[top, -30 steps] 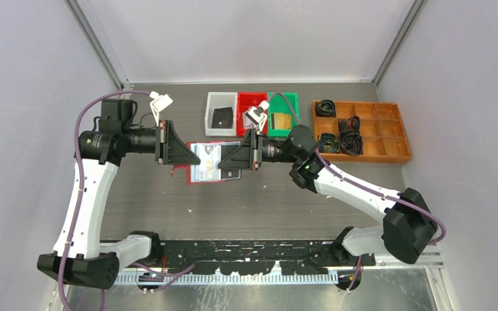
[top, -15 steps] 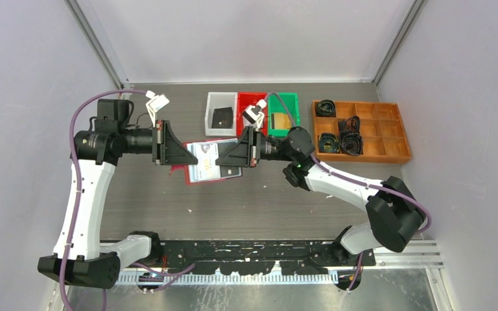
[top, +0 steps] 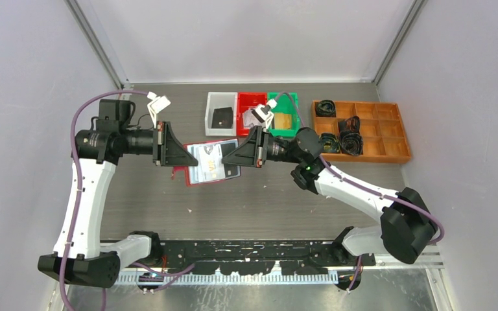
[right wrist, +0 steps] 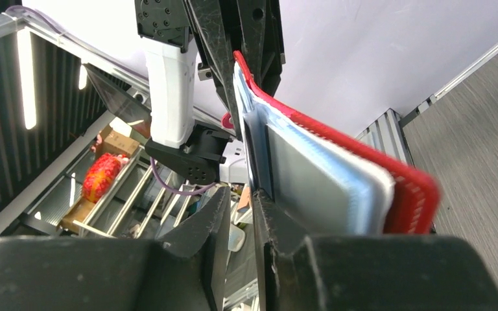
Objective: Take the credit cards out of the card holder
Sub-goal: Remove the credit card from the card holder.
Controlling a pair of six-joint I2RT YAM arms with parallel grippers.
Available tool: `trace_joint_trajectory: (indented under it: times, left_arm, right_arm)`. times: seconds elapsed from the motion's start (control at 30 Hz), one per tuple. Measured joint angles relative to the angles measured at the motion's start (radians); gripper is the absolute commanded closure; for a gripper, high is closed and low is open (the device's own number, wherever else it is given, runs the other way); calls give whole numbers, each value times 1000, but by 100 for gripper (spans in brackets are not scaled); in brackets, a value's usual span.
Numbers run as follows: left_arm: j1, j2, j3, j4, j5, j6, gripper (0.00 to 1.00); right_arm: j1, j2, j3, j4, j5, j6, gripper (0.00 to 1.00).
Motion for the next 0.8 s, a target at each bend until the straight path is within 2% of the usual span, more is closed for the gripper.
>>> trace_joint_trajectory:
  times: [0.13, 0.17, 0.23, 0.4, 0.6, 0.8]
  left_arm:
    - [0, 0, 0, 0, -1, 0, 100]
    - [0, 0, 0, 0, -1, -1, 100]
    - [1, 0, 0, 1, -1, -1, 100]
    - [1, 0, 0, 1, -2, -2, 100]
    - [1, 0, 0, 1, -2, -8, 100]
    - [1, 0, 1, 1, -10, -9, 100]
  right_arm:
    - [-1, -1, 0, 1, 3, 6, 79]
    - [0, -1, 1, 4, 3, 8, 79]
    - [0, 0, 1, 11, 3, 12, 72]
    - [5, 1, 1, 19, 3, 17, 72]
    - [24, 6, 17, -13, 4, -11, 99]
    - [24, 2, 19, -71, 21, -56, 99]
